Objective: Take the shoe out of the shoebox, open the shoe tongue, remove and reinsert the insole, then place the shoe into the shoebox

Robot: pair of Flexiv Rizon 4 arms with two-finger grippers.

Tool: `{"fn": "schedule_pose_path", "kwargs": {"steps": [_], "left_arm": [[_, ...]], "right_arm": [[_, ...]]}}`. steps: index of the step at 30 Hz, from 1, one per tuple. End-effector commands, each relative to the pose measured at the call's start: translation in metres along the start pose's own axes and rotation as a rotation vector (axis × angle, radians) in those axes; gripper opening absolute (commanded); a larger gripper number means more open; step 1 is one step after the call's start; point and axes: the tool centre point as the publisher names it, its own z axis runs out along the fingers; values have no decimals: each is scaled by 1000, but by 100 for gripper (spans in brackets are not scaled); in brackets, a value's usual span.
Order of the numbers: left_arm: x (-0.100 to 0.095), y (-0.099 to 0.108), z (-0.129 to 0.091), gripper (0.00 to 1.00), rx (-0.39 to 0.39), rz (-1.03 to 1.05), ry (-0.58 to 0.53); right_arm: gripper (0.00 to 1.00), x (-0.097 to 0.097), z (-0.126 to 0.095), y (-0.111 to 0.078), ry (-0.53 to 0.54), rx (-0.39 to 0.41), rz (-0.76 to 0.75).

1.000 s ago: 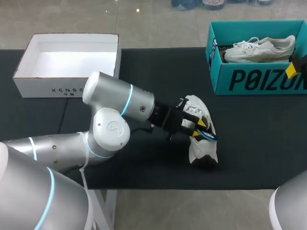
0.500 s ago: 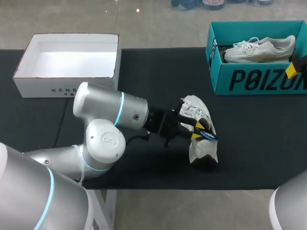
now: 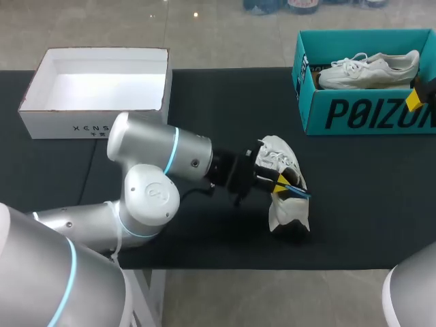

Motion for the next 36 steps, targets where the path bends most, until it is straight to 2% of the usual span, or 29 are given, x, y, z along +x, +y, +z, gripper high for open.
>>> {"fn": "schedule_pose_path", "kwargs": {"steps": [1, 8, 15, 16, 18, 19, 29, 36], "left_arm": [[-4, 16, 3, 0, -3, 5, 57], [3, 39, 5, 0, -18, 4, 102], [8, 35, 17, 0, 16, -9, 105], [9, 33, 18, 6, 18, -10, 103], [10, 28, 17, 87, 21, -14, 98], [10, 27, 15, 100, 21, -16, 93], [-13, 8, -25, 100, -35, 15, 52], [-26, -3, -44, 100, -44, 16, 83]], "right_arm": [[100, 0, 1, 3, 0, 6, 1], [100, 0, 1, 3, 0, 6, 1], [100, 0, 1, 3, 0, 6, 1], [100, 0, 1, 3, 0, 6, 1], [100, 0, 1, 3, 0, 6, 1], [100, 0, 1, 3, 0, 6, 1], [100, 0, 1, 3, 0, 6, 1], [100, 0, 1, 3, 0, 6, 1]]}}
